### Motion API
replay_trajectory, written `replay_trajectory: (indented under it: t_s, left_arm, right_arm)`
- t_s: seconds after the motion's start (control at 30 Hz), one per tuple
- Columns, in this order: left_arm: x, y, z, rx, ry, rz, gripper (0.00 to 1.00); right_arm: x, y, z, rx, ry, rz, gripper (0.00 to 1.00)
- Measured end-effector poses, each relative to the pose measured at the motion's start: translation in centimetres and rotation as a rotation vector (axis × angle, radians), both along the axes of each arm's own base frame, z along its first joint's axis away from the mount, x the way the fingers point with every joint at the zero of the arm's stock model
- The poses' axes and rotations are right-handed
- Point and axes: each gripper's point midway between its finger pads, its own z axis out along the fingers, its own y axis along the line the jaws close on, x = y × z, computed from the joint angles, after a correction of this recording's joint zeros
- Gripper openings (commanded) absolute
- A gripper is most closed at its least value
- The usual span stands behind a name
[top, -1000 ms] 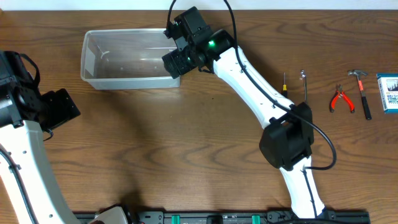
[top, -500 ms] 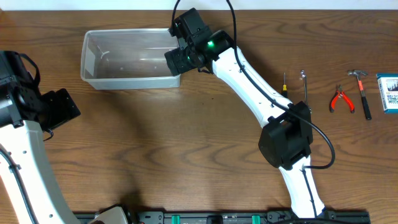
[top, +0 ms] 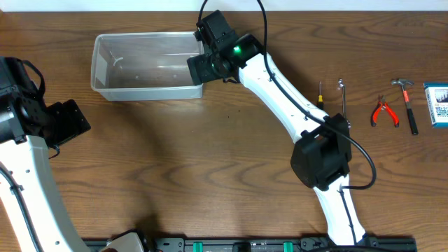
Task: Pack container
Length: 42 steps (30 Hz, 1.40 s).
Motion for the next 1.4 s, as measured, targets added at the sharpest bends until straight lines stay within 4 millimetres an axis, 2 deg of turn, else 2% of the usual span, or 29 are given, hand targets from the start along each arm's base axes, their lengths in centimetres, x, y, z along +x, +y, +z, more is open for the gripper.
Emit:
replay_trajectory:
  t_s: [0.27, 0.73, 1.4]
  left_arm:
    - [0.0, 0.0, 0.0, 0.0, 0.0, 0.0, 0.98]
    - [0.0, 0.0, 0.0, 0.0, 0.0, 0.0, 0.98]
    - [0.0, 0.0, 0.0, 0.0, 0.0, 0.0, 0.98]
  right_arm:
    - [0.2, -0.7, -2.6, -0.03, 0.049, -0.025, 0.87]
    - [0.4, -0.9, -2.7, -0.02, 0.061, -0.056, 0.78]
    - [0.4, -0.9, -2.7, -0.021, 0.061, -0.062, 0.73]
